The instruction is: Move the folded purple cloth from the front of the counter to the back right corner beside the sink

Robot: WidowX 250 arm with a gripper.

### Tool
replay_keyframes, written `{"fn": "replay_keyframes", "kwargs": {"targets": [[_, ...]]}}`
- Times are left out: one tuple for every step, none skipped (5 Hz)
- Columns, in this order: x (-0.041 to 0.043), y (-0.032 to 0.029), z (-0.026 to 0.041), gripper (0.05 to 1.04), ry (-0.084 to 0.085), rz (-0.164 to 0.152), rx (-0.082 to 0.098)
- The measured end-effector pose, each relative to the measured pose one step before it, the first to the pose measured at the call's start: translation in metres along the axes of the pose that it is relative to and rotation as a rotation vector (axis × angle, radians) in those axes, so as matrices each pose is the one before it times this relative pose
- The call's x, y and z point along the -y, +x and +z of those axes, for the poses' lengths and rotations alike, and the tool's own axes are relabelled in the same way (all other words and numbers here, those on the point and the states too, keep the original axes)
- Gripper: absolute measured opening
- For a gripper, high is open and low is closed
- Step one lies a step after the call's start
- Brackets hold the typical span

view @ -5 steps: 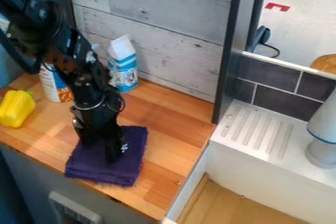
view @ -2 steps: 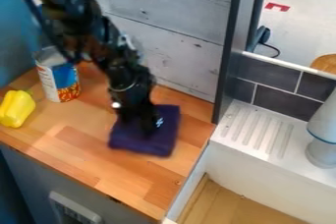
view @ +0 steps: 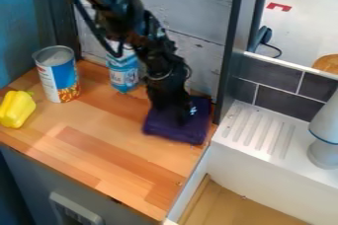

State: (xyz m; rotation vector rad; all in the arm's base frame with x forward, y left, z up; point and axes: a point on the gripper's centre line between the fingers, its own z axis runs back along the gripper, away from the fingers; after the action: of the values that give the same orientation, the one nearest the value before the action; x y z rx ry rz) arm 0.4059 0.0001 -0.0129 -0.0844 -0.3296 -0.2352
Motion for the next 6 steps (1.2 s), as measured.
{"fn": "replay_keyframes", "kwargs": {"targets": [[-0.00030,0.01294,-0.00519,1.001,0.0390,-0.0126,-0.0258],[0.00059,0.00092,0.00214,1.001,-0.0021,0.0107,0.0074],[0.00809,0.00367,0.02267,1.001,-0.0348,0.0204,0.0685],[0.00126,0.01188,0.05330,1.001,0.0010,0.0350,0.1386],[0.00162,0.01030,0.05730,1.001,-0.0530,0.0274,0.1421],[0.00606,-0.01561,0.04550,1.001,0.0405,0.0347,-0.0644]]}}
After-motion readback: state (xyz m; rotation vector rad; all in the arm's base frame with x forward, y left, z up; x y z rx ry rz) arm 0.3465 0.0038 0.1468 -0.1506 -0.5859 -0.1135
